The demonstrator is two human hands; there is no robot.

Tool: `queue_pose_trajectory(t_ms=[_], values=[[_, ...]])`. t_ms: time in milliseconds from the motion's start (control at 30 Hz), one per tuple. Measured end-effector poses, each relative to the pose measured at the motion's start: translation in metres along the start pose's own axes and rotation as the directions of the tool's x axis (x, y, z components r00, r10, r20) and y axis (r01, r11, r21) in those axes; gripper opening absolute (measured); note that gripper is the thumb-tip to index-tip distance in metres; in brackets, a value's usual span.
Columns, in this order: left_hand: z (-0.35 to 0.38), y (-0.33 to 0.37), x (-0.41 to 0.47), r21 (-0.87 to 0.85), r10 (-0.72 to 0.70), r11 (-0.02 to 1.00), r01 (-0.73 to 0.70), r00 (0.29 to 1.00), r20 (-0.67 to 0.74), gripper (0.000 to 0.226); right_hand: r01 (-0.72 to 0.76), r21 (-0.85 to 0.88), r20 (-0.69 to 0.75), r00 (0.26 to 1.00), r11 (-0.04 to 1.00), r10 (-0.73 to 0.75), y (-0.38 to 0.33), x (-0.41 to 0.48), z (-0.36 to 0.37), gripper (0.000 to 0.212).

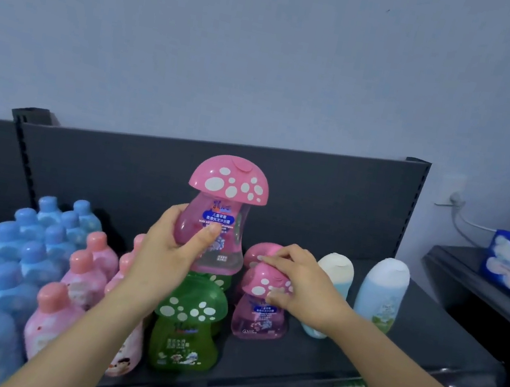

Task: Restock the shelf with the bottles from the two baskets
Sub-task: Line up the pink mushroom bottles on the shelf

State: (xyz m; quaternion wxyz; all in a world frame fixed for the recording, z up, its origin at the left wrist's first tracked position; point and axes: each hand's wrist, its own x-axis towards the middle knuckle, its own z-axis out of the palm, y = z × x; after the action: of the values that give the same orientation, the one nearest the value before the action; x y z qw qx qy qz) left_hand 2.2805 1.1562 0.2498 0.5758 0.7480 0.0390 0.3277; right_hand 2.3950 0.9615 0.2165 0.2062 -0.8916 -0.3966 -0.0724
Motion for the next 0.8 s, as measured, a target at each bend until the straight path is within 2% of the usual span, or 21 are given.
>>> queue_pose_trajectory(t_ms=[67,100,133,200,233,267,300,367,467,567,600,700,800], values=[[0.005,0.005,-0.004,-0.008,0.005,1.000,-0.004,1.000,0.017,0.028,0.008,0.105,-0.049,0.999,0.994,-0.003,-0.003,-0.002,-0.010,0.057],[0.008,0.008,-0.005,-0.007,0.011,1.000,-0.010,1.000,0.024,0.029,0.022,0.216,-0.128,0.992,0.976,0.006,-0.006,-0.003,-0.019,0.051],[0.011,0.011,-0.008,-0.001,0.017,1.000,-0.017,0.999,0.033,0.031,0.047,0.370,-0.212,0.977,0.928,0.035,-0.010,-0.004,-0.030,0.045],[0.018,0.017,-0.013,0.022,0.035,0.999,-0.036,0.997,0.070,0.033,0.119,0.659,-0.264,0.961,0.742,0.079,-0.018,-0.007,-0.056,0.048],[0.022,0.020,-0.016,0.033,0.043,0.998,-0.047,0.994,0.099,0.033,0.156,0.737,-0.257,0.964,0.658,0.060,-0.021,-0.008,-0.068,0.057],[0.027,0.022,-0.020,0.036,0.049,0.998,-0.054,0.990,0.134,0.032,0.173,0.766,-0.242,0.970,0.619,0.029,-0.024,-0.011,-0.080,0.064],[0.033,0.023,-0.024,0.034,0.057,0.997,-0.064,0.984,0.169,0.033,0.189,0.768,-0.231,0.973,0.612,-0.010,-0.026,-0.014,-0.088,0.066],[0.044,0.022,-0.033,0.045,0.078,0.995,-0.090,0.972,0.221,0.035,0.208,0.708,-0.223,0.973,0.675,-0.066,-0.028,-0.021,-0.097,0.061],[0.055,0.015,-0.043,0.109,0.063,0.990,-0.094,0.964,0.257,0.041,0.194,0.667,-0.226,0.973,0.719,-0.053,-0.021,-0.031,-0.096,0.050],[0.052,0.009,-0.044,0.287,0.032,0.948,-0.140,0.937,0.349,0.051,0.165,0.649,-0.205,0.978,0.743,-0.039,-0.011,-0.038,-0.088,0.050],[0.048,0.007,-0.042,0.394,0.049,0.895,-0.210,0.924,0.380,0.055,0.153,0.628,-0.185,0.982,0.763,-0.044,-0.008,-0.040,-0.084,0.050],[0.029,0.003,-0.038,0.648,0.191,0.624,-0.436,0.890,0.415,0.075,0.132,0.507,-0.116,0.990,0.852,-0.084,-0.005,-0.043,-0.069,0.049],[0.012,-0.006,-0.037,0.726,0.254,0.525,-0.444,0.896,0.364,0.072,0.116,0.392,-0.053,0.993,0.912,-0.104,0.001,-0.040,-0.048,0.047]])
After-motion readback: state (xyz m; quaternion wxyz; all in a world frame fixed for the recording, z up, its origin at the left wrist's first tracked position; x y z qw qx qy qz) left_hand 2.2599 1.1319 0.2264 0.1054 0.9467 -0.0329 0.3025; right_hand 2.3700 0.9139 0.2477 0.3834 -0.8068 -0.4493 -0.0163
